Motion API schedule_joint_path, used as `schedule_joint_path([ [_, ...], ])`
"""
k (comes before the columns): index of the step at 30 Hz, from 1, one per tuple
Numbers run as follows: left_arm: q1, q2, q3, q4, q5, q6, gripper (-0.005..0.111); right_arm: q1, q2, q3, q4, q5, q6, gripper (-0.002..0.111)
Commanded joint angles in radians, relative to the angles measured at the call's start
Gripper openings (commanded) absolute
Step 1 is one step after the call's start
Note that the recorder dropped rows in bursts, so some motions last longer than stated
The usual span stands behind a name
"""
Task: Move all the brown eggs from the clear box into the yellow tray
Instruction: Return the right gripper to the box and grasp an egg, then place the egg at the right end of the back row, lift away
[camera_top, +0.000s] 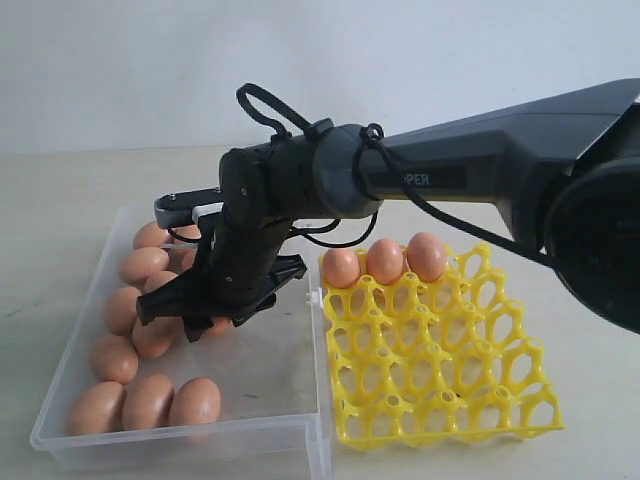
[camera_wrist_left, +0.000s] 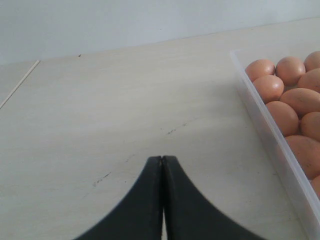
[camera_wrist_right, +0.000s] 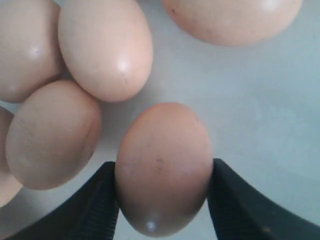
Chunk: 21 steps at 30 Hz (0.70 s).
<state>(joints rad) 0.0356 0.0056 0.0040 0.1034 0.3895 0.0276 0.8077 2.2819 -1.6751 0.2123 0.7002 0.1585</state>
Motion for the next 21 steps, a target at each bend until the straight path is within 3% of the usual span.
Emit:
schedule_joint_path([
  [1, -0.006, -0.006, -0.004, -0.002, -0.009, -0.005, 0.0, 0.002, -0.013, -0.009, -0.017, 0.002, -0.001, 0.005],
  [2, -0.006, -0.006, -0.004, -0.002, -0.009, -0.005, 0.0, 0.002, -0.016, -0.009, -0.026, 0.002, 0.001, 0.001],
  [7, -0.006, -0.006, -0.004, -0.002, -0.009, -0.005, 0.0, 0.002, -0.091, 0.038, -0.147, -0.071, -0.011, 0.0],
  [14, -0.006, -0.006, -0.004, -0.002, -0.009, -0.005, 0.0, -0.03, -0.355, 0.434, -0.147, -0.633, -0.145, 0.0],
  [21, -0.006, -0.006, -0.004, -0.002, -0.009, -0.005, 0.0, -0.154, -0.607, 0.875, 0.044, -1.064, -0.51, 0.0],
])
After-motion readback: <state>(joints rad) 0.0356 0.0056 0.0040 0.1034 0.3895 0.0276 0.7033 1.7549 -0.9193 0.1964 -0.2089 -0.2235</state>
